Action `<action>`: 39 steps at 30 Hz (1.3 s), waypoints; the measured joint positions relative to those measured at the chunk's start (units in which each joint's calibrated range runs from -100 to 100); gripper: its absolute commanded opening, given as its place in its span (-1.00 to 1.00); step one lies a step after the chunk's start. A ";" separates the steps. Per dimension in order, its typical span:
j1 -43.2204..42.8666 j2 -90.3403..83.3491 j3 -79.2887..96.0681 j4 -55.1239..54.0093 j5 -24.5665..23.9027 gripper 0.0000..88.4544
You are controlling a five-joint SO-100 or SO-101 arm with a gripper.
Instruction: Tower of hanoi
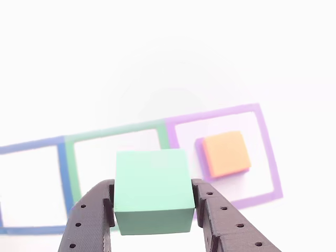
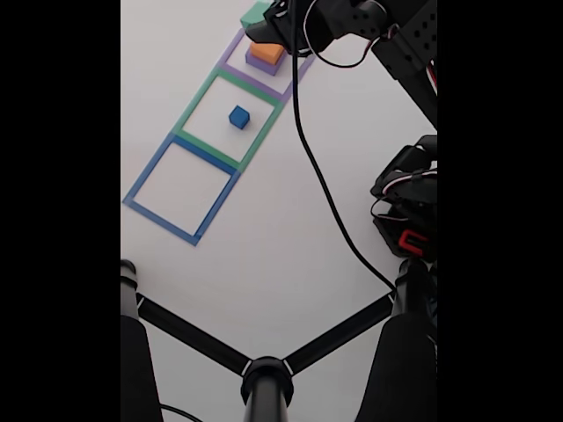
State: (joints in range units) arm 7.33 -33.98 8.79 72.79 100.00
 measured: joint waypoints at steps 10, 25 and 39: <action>-8.43 -4.73 -6.96 8.67 0.00 -0.85; -17.60 -16.21 10.62 1.93 0.00 -0.84; -23.00 -8.36 58.05 -56.74 0.00 -0.84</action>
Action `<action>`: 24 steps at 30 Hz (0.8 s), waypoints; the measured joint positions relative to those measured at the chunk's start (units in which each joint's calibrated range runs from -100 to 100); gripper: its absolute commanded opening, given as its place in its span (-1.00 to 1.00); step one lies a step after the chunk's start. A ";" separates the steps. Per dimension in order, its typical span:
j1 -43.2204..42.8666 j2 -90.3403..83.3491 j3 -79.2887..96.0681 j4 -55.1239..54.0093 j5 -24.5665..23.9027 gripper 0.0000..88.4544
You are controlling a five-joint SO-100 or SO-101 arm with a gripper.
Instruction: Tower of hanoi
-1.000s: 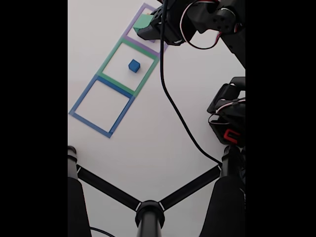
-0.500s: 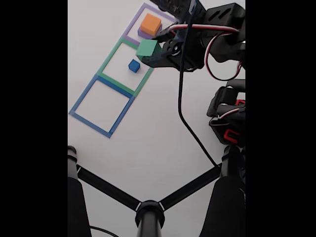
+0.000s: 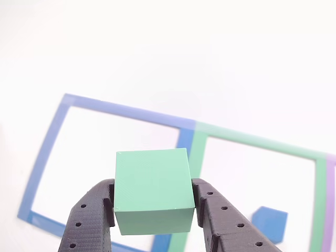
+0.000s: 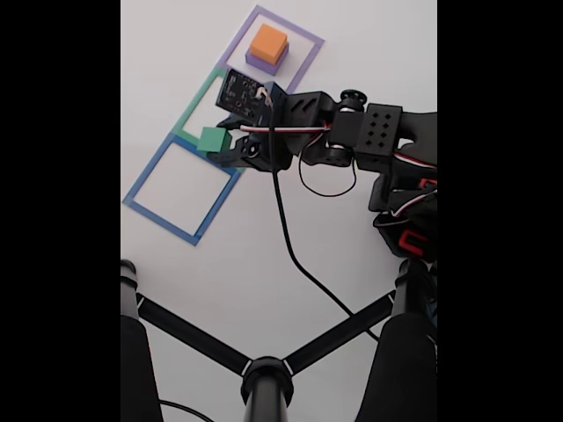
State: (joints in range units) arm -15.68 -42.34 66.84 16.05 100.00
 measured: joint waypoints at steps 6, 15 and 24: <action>-3.68 12.58 5.74 -24.64 -0.59 -0.82; -6.63 32.50 6.18 -51.52 -0.59 -0.82; -6.55 49.56 6.01 -69.18 -0.79 -0.81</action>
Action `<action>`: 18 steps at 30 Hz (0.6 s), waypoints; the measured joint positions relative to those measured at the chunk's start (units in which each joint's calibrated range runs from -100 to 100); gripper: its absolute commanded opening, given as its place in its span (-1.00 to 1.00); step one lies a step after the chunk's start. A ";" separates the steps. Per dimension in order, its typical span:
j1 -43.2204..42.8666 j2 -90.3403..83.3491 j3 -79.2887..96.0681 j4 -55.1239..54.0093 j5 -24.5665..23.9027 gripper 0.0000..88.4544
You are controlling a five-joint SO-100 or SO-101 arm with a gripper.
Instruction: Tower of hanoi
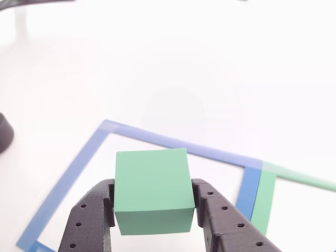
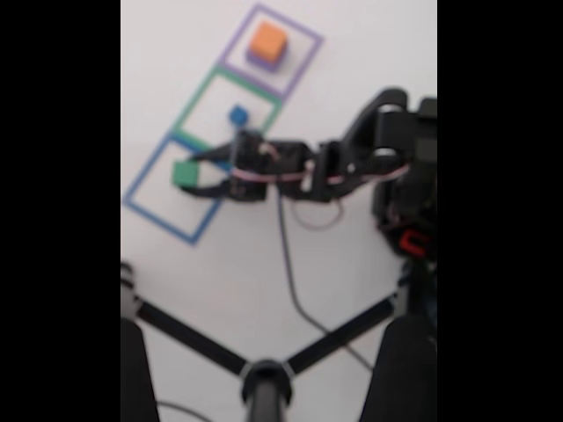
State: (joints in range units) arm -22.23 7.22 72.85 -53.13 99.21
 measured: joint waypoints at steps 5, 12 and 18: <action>0.00 5.23 -0.09 -4.25 0.20 -0.81; 0.00 11.06 -2.61 -7.78 0.20 -0.79; 0.00 14.94 -5.48 -10.03 0.20 -0.78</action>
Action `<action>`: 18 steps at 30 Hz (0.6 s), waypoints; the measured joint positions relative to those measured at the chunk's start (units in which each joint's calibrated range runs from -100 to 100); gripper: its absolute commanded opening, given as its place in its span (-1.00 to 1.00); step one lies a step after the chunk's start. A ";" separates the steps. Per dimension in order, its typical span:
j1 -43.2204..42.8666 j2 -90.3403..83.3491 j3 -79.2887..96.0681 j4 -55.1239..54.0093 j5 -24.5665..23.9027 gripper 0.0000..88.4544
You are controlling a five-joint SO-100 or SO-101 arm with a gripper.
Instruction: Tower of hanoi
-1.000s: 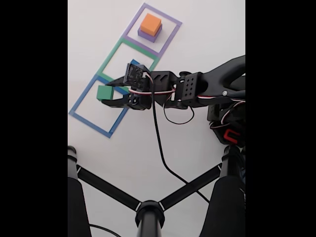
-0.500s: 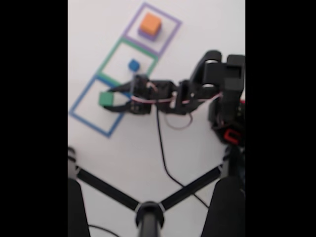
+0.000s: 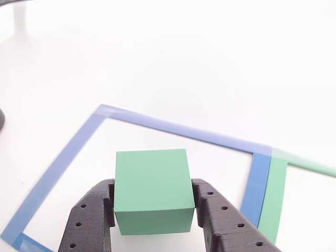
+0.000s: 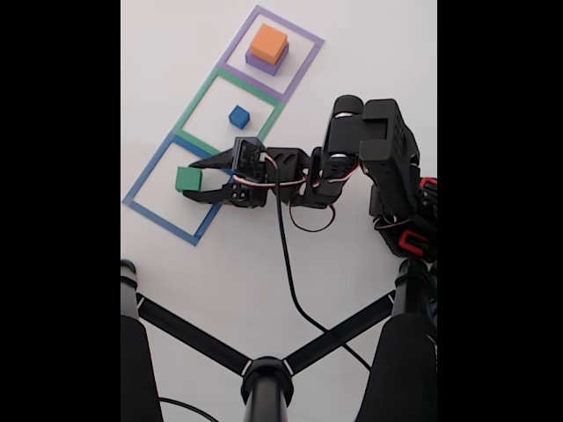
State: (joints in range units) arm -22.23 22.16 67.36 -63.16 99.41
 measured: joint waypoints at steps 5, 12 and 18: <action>0.00 1.77 -0.26 -0.96 0.00 -0.77; 0.00 3.46 -0.35 -2.17 0.00 -0.63; 0.65 4.05 -0.44 -2.89 0.39 -0.48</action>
State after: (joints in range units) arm -21.57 26.21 66.93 -66.05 99.80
